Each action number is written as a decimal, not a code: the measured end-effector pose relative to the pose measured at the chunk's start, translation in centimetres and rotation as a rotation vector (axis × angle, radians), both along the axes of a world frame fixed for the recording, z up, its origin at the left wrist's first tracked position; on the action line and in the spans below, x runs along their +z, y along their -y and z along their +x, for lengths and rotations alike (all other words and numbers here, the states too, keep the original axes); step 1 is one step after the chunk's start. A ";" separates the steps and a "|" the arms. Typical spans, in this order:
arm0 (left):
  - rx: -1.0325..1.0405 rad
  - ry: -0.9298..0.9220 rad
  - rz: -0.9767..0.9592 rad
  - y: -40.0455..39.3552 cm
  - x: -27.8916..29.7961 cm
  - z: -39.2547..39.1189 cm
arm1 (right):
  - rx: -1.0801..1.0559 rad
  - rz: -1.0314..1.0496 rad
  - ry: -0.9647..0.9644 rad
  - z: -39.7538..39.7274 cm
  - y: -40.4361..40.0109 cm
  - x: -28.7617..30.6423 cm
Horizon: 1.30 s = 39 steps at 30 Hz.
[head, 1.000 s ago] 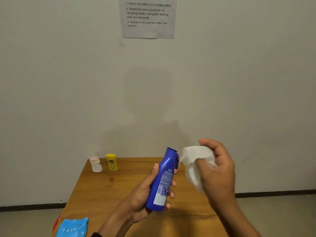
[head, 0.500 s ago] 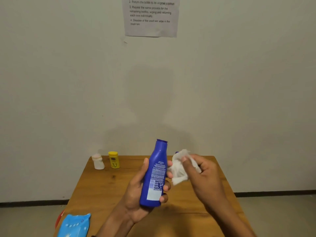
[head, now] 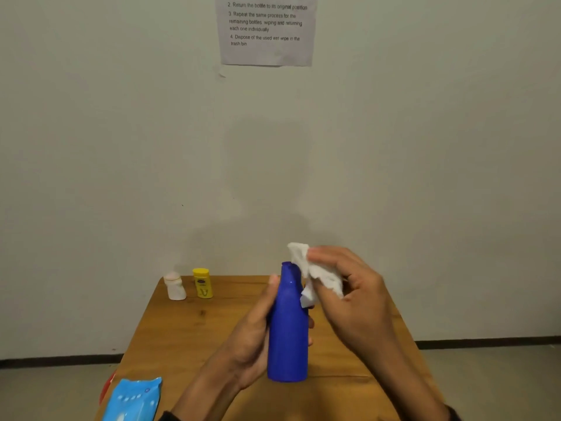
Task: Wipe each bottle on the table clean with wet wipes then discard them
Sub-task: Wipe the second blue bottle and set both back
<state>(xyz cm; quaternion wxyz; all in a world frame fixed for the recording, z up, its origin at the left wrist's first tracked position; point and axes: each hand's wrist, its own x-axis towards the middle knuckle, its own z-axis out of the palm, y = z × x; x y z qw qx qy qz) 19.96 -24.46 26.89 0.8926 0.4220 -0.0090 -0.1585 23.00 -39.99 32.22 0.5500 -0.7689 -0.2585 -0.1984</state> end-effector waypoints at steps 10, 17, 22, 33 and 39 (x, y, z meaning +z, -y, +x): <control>0.195 -0.082 -0.134 -2.4 -1.7 1.1 | 0.193 -0.393 0.192 -4.6 -2.3 -5.9; 0.107 -0.128 -0.225 -2.8 -2.2 2.1 | 0.073 -0.162 0.123 -0.5 -1.1 -1.9; 0.045 -0.041 -0.274 -2.2 -1.8 2.7 | 0.132 -0.405 0.124 -0.8 -3.6 -3.0; 0.153 -0.209 -0.371 -3.2 -3.5 3.3 | 0.240 -0.465 0.261 -5.5 -3.6 -7.8; -0.002 -0.170 -0.328 0.0 -3.8 1.4 | 0.099 -0.399 0.050 -0.9 -4.9 -4.5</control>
